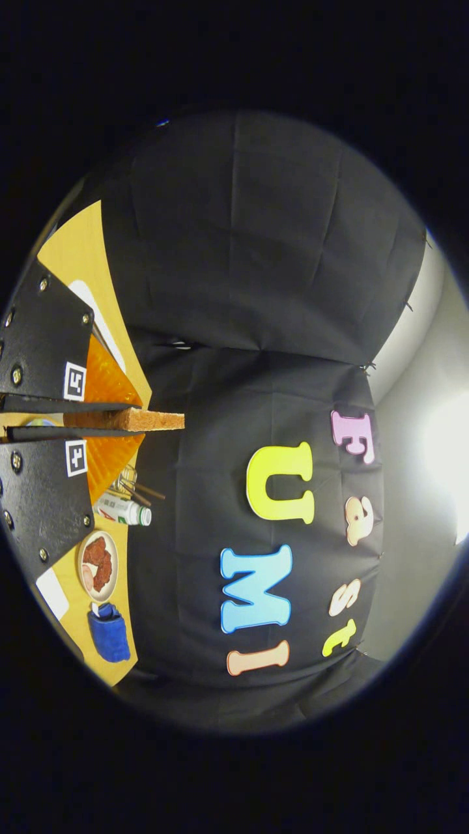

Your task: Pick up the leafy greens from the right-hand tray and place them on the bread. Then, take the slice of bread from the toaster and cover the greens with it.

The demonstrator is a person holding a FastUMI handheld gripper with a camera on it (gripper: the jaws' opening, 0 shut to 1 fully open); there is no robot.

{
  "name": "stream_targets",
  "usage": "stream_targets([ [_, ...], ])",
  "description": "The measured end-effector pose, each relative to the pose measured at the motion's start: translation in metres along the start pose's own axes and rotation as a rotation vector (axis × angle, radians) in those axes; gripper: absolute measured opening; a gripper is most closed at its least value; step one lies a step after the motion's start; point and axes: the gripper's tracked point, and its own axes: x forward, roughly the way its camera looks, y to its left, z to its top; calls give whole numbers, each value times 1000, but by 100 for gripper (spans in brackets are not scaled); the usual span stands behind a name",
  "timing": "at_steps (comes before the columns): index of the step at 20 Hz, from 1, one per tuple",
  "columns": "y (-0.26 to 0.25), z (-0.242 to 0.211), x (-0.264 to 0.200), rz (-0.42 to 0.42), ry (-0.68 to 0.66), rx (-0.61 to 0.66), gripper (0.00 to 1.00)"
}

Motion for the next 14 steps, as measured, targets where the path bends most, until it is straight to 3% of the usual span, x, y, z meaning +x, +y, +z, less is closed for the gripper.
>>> stream_targets([
  [9,-65,-45,-5,-97,58,32,8],
  [14,-72,-72,-9,-96,113,78,8],
])
